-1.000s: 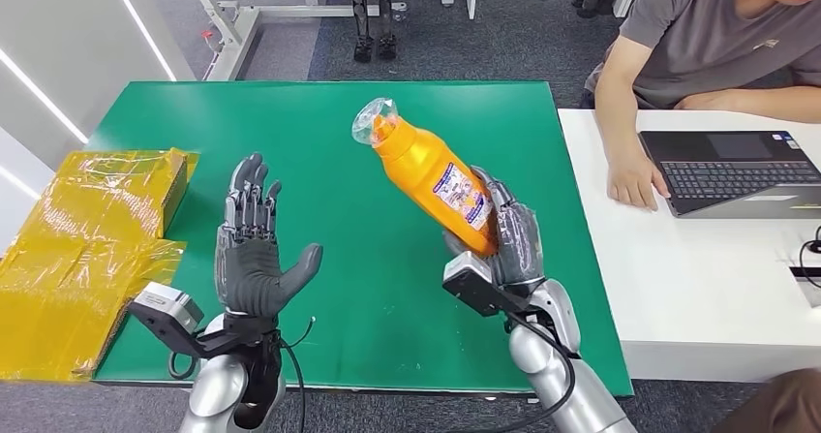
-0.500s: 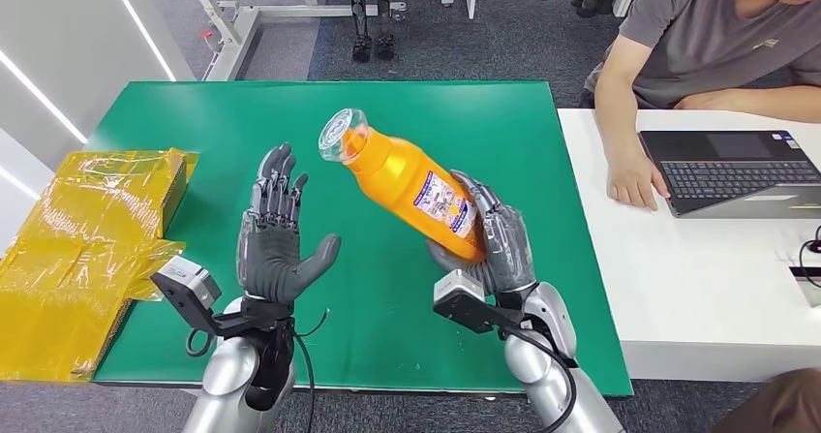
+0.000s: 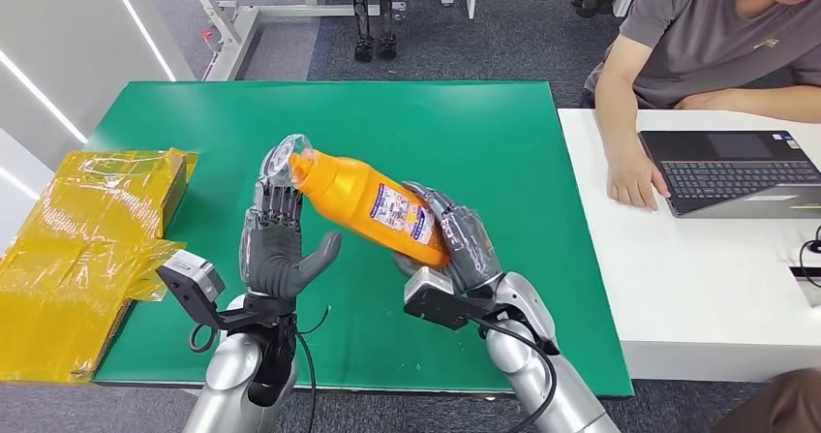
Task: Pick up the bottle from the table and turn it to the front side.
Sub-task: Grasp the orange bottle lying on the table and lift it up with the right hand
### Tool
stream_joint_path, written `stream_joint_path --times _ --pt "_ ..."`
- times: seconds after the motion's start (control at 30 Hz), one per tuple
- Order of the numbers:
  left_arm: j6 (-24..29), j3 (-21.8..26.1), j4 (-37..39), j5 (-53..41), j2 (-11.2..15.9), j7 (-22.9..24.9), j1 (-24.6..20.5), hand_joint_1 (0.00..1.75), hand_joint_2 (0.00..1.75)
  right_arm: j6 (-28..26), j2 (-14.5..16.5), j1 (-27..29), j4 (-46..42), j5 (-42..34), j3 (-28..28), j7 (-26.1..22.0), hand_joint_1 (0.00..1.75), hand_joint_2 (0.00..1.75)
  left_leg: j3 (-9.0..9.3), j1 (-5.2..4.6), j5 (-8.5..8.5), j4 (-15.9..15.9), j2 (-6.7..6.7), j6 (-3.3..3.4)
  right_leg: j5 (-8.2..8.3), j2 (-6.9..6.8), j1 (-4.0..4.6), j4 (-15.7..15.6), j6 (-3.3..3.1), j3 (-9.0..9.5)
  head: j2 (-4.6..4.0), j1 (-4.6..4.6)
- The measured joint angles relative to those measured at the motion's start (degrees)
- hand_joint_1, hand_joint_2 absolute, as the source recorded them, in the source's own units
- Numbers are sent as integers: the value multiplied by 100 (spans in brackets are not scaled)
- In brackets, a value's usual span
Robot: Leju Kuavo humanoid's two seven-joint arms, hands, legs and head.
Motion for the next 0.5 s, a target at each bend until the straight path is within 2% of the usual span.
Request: stream_joint_path --times 0.2,0.5 --pt "8 1 44 69 -1 -48 -2 0 175 219 28 -55 119 61 151 -177 175 175 0 0 0 0 0 0 0 0 0 0 0 0 0 0" --pt "156 5 139 80 1 -109 -2 0 175 515 43 -148 466 106 258 23 175 175 0 0 0 0 -1 0 0 -1 0 0 0 0 0 0"
